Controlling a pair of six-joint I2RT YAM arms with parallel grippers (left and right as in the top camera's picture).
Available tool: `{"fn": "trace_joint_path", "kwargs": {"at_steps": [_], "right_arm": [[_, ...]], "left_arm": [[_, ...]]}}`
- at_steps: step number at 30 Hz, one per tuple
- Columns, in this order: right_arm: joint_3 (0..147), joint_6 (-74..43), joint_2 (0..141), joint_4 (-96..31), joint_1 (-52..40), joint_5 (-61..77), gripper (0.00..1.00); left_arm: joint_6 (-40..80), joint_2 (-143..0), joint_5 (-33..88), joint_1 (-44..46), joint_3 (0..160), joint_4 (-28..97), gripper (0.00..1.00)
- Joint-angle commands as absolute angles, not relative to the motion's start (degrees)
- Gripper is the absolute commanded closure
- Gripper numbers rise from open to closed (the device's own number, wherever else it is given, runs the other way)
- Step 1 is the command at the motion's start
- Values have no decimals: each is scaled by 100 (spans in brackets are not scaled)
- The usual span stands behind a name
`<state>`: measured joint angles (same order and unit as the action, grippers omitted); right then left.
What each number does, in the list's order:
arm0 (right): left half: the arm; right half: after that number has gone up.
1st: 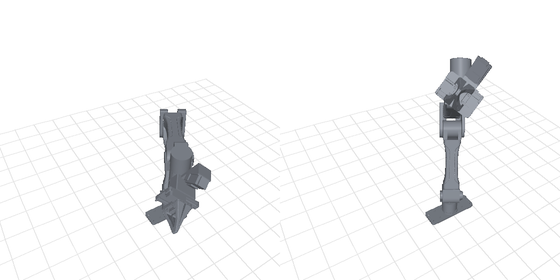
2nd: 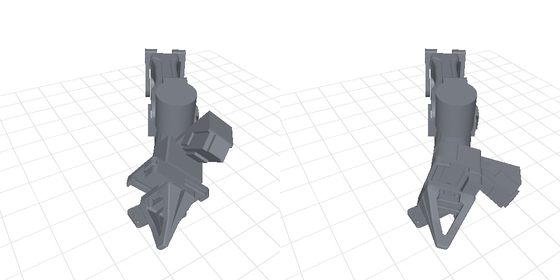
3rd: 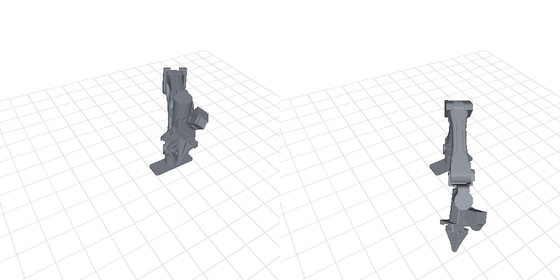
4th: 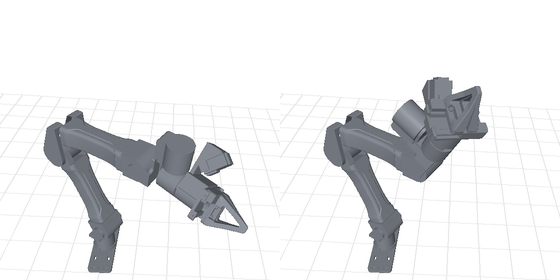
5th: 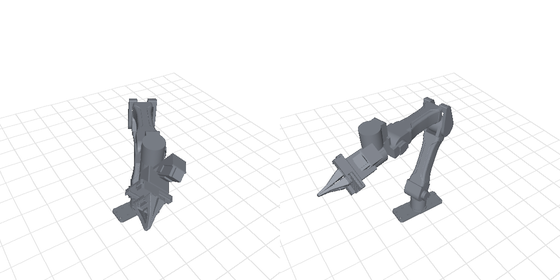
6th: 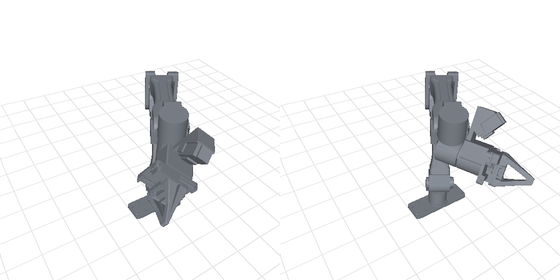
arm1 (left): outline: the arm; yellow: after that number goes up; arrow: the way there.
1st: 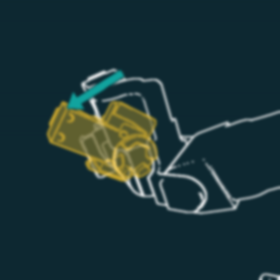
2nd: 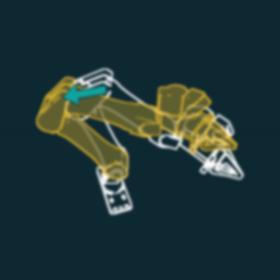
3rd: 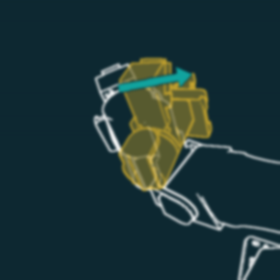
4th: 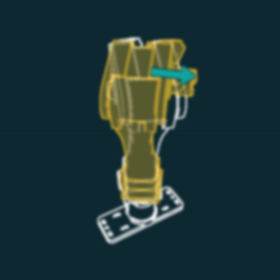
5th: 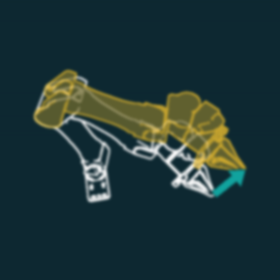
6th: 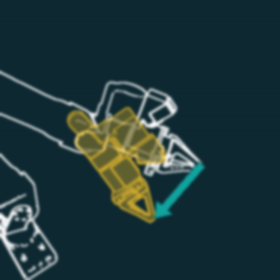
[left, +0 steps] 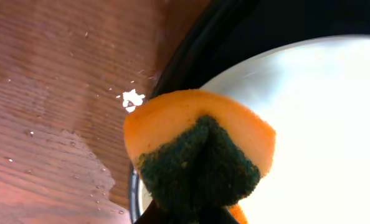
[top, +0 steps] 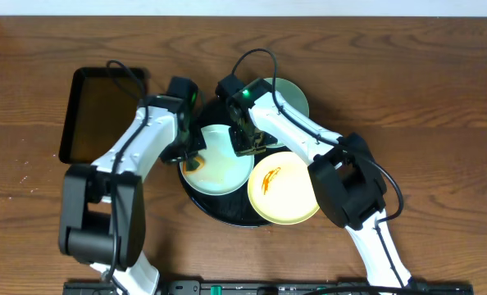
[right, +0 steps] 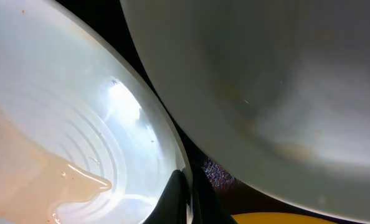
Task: Clean dirty plates on tray and stack at the side
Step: 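Scrub the plate surface with the sponge in the left gripper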
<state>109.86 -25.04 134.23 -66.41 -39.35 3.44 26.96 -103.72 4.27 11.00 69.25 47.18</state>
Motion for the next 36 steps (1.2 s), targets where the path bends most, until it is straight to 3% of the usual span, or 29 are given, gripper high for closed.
{"fn": "trace_joint_path", "kwargs": {"at_steps": [1,6,11,28,32,36], "right_arm": [[10971,-2464,13482,-6643,-3931,248,99],[10971,-2464,13482,-6637,-3931,309,99],[10971,-2462,13482,-6659,-3931,309,99],[10971,-2464,13482,-6707,-3929,331,99],[10971,-2462,13482,-6709,-3931,351,99],[10971,-2467,13482,-6718,-3931,351,99]], "left_arm": [[2641,-10291,974,1092,7002,4703,93],[2646,-10296,1933,1415,6807,4379,93],[2902,-10322,1616,1747,6665,4018,93],[3046,-10460,2191,1155,5916,3708,92],[2606,-10650,2200,980,5843,3701,92],[2512,-10825,1422,917,5843,3935,93]]}}
